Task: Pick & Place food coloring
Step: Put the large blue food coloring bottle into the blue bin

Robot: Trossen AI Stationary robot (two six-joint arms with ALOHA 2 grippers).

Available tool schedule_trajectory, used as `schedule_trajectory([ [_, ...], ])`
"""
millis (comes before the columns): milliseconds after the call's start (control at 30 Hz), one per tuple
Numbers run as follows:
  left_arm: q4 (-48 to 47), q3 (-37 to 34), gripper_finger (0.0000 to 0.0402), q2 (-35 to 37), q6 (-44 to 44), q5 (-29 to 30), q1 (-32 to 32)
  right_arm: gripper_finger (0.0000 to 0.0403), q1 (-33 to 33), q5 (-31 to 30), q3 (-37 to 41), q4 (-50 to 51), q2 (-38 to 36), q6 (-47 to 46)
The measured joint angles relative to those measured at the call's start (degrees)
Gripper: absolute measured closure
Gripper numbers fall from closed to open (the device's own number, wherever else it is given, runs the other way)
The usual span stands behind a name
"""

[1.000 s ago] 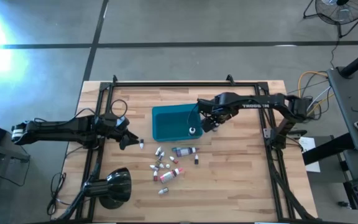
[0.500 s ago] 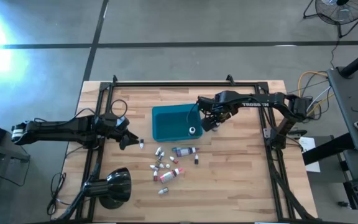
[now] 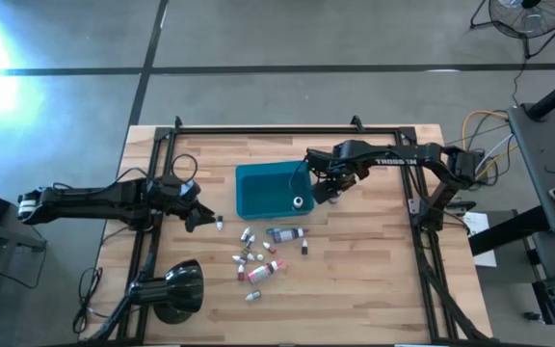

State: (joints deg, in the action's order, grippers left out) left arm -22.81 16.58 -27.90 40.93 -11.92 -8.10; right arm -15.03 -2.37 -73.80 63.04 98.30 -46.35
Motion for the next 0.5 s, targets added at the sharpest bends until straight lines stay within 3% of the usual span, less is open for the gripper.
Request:
schedule_trajectory([
  [233, 0.01, 0.00, 0.0224, -0.01, 0.00, -0.01, -0.01, 0.0263, 0.00, -0.35, 0.00, 1.54, -0.06, 0.29],
  [500, 0.00, 0.00, 0.0224, -0.02, 0.00, -0.02, -0.04, 0.0299, 0.13, -0.63, -3.14, 2.96, -0.42, 3.29],
])
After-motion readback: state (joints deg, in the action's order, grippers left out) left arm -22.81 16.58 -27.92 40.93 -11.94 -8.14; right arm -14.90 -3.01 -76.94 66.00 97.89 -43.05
